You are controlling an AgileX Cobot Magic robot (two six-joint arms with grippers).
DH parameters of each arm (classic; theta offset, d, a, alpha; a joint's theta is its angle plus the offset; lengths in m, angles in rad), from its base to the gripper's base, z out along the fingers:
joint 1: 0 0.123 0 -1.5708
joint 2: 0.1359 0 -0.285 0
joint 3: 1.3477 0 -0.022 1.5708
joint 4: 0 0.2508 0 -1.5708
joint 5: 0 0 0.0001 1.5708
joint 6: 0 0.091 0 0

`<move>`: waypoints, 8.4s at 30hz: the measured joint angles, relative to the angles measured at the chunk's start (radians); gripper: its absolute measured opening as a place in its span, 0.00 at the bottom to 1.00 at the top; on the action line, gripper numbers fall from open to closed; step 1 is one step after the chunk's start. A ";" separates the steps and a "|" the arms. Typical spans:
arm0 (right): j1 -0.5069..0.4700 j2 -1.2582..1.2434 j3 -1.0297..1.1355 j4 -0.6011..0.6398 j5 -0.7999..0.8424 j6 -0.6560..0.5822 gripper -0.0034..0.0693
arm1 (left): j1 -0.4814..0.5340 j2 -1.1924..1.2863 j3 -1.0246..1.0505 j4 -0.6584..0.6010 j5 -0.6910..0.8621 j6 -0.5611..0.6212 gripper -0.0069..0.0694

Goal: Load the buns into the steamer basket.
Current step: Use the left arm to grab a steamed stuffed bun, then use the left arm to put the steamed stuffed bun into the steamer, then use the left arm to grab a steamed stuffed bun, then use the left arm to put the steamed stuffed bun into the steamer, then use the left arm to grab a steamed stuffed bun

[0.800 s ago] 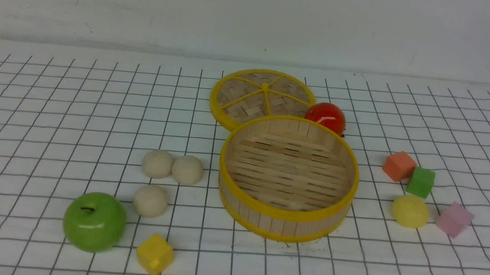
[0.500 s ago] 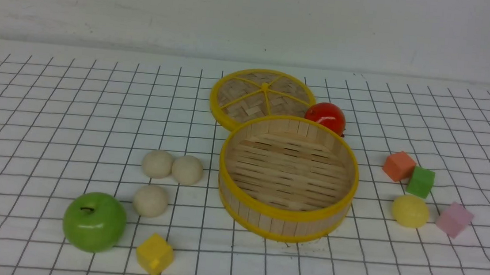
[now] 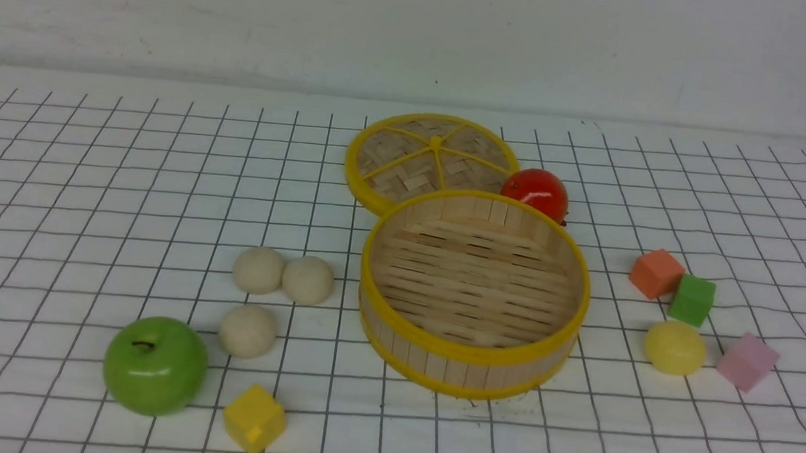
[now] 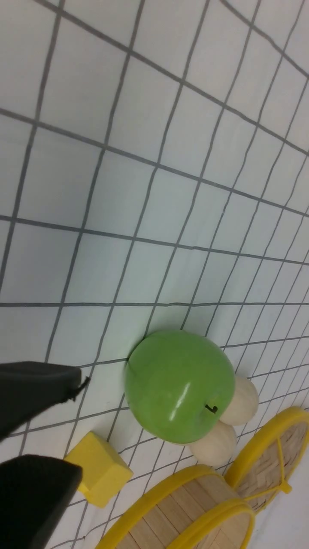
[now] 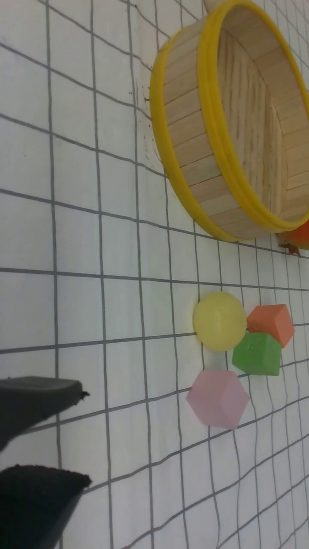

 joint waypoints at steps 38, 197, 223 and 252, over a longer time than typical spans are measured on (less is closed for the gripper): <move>0.000 0.000 0.000 -0.001 0.000 0.000 0.38 | 0.000 0.618 -0.650 -0.215 0.446 0.233 0.07; 0.000 0.000 0.000 0.000 0.000 0.000 0.38 | -0.218 2.044 -1.532 0.131 0.267 0.345 0.07; 0.000 0.000 0.000 -0.001 0.000 0.000 0.38 | -0.425 2.235 -1.918 0.025 0.261 0.472 0.20; 0.000 0.000 0.000 0.000 0.000 0.000 0.38 | -0.291 2.026 -1.720 0.044 0.555 0.371 0.23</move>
